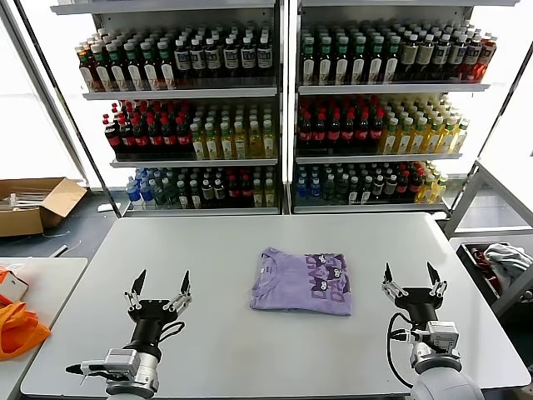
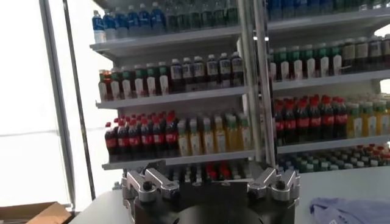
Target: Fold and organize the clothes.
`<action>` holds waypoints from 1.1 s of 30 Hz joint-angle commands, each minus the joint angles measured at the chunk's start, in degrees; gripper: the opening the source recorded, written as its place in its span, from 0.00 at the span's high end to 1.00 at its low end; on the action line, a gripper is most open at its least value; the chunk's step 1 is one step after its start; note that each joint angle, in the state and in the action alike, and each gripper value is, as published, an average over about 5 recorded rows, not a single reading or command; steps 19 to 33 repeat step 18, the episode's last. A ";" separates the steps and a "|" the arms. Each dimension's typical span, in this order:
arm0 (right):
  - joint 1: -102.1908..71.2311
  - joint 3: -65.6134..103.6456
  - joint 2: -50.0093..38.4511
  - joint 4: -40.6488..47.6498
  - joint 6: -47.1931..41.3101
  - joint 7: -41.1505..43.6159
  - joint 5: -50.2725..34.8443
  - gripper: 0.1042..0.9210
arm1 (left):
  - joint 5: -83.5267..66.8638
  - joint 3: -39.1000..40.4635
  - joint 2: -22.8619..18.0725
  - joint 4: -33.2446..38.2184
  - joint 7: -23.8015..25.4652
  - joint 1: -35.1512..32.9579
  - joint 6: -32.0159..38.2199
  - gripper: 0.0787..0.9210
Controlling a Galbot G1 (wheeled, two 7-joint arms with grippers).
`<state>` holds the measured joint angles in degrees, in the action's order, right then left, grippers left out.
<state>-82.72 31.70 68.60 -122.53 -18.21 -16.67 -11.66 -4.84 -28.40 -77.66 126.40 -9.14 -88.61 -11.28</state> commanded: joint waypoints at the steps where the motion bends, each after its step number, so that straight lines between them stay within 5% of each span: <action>1: -0.20 0.30 -0.46 0.15 -0.09 -0.11 -0.04 0.12 | 2.63 -0.27 -0.06 -0.05 2.47 -0.35 -0.28 0.12; 33: 1.56 0.33 -1.74 2.20 -1.00 0.31 -0.83 0.12 | -1.09 -1.20 -0.27 0.45 3.01 -0.38 -0.68 0.12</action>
